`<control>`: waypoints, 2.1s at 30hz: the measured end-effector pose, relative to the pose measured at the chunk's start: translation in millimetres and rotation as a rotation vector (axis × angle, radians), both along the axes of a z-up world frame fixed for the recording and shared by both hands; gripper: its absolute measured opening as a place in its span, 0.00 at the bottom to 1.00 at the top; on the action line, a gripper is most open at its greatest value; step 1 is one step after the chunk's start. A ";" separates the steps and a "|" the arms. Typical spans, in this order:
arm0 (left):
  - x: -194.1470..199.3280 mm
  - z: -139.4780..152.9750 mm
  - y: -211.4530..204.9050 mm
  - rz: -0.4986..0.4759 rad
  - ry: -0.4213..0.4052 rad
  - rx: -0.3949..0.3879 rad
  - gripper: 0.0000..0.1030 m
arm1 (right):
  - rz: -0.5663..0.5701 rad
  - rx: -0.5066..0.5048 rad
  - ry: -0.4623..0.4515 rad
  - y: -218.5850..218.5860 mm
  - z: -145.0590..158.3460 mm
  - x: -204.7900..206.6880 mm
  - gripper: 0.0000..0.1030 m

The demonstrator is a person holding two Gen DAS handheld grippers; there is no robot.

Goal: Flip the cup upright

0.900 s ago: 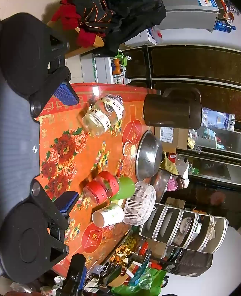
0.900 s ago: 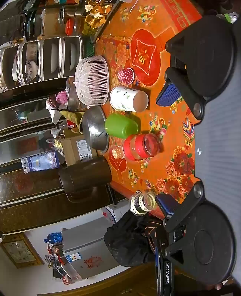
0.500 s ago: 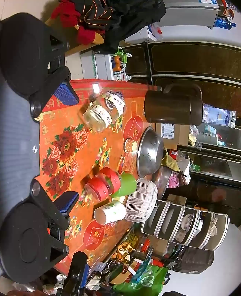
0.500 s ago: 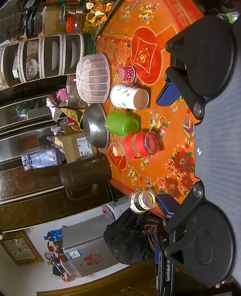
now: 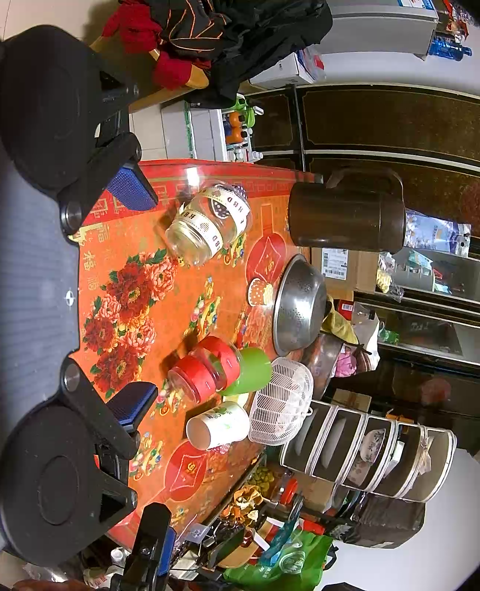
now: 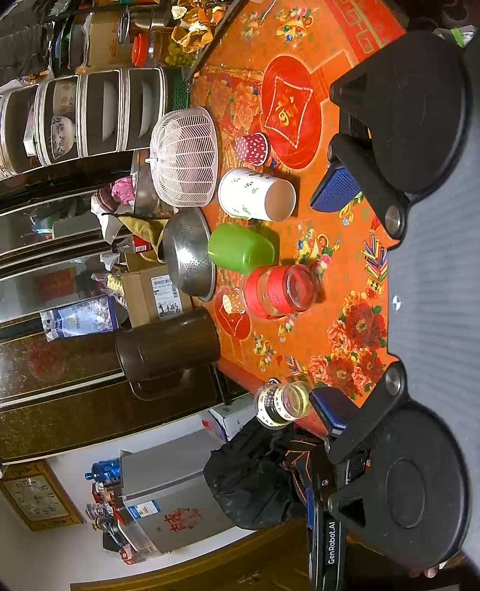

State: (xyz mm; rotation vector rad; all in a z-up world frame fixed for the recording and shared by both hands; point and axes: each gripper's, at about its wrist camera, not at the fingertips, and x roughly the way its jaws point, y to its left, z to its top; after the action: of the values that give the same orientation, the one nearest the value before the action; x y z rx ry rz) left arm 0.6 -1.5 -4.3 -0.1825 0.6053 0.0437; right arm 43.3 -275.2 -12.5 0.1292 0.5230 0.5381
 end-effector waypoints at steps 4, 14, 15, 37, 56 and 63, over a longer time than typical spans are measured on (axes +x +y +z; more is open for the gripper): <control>0.4 0.2 1.2 0.002 0.001 -0.001 0.97 | 0.000 0.004 -0.001 -0.1 -0.4 0.2 0.99; 0.6 0.0 0.9 0.001 0.003 0.001 0.97 | -0.005 0.007 0.000 -1.3 -0.4 0.8 0.99; 0.6 -0.2 0.9 0.002 0.003 0.001 0.97 | -0.005 0.007 0.000 -1.4 -0.5 0.8 0.99; 4.0 -1.1 1.3 0.008 0.016 0.006 0.97 | 0.005 -0.006 0.004 1.2 -2.0 1.6 0.99; 7.2 -2.8 0.0 0.017 0.028 0.006 0.97 | 0.003 -0.001 0.016 -2.5 -4.5 4.8 0.99; 10.7 -3.7 -0.3 0.023 0.038 0.008 0.97 | 0.003 0.002 0.020 -3.6 -6.2 6.1 0.99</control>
State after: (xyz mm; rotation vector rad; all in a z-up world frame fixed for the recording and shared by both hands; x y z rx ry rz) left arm 11.3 -1.8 -8.0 -0.1813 0.6412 0.0719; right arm 49.4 -278.9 -18.7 0.1362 0.5418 0.5404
